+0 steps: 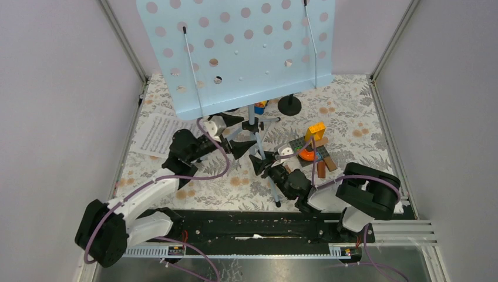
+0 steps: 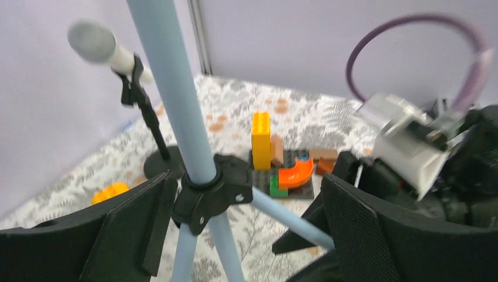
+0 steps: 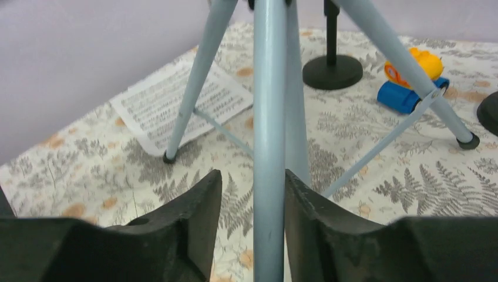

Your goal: Pack up the instrument practice props

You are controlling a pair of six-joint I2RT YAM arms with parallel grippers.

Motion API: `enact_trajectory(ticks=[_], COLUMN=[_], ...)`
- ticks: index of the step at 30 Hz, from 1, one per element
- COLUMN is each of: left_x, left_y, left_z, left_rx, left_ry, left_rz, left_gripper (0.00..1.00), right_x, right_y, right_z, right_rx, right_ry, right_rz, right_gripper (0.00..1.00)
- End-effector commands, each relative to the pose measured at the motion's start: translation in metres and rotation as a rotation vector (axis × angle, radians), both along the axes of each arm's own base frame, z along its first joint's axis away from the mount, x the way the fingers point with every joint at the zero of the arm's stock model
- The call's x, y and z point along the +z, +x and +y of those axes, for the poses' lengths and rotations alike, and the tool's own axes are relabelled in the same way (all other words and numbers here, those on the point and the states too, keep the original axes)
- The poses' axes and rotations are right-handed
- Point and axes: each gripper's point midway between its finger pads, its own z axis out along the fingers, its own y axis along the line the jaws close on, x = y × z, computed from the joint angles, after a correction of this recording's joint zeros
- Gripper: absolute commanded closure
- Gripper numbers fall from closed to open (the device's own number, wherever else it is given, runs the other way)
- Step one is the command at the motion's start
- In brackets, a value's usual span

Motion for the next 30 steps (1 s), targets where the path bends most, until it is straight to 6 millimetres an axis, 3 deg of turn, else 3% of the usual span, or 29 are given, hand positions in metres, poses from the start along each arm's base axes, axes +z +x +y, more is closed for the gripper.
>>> enact_trajectory(ticks=[1,6,11,21,27,30], left_x=[0.051,0.077,0.086,0.094,0.093,0.087], left_y=[-0.024,-0.015,0.009,0.057,0.061,0.062], left_z=[0.005,0.005,-0.006,-0.024,-0.05,-0.059], left_rx=[-0.043,-0.019,0.019,0.152,0.098,0.079], left_ry=[-0.139,-0.259,-0.345,-0.362,-0.299,-0.282], left_rz=[-0.117,-0.087,-0.032,-0.028,-0.033,-0.021], left_gripper=[0.02,0.01,0.02,0.05,0.07,0.07], right_x=[0.002,0.01,0.014,-0.034,-0.043,-0.036], right_y=[-0.012,-0.022,-0.035,-0.049,-0.052,-0.055], right_z=[0.0,-0.003,-0.008,-0.023,-0.006,0.015], right_rx=[0.042,0.082,0.122,0.145,0.203,0.194], right_ry=[-0.062,-0.127,-0.129,-0.262,-0.298,-0.33], right_rz=[0.025,0.098,0.187,0.28,0.251,0.198], right_gripper=[0.47,0.36,0.35,0.39,0.43,0.44])
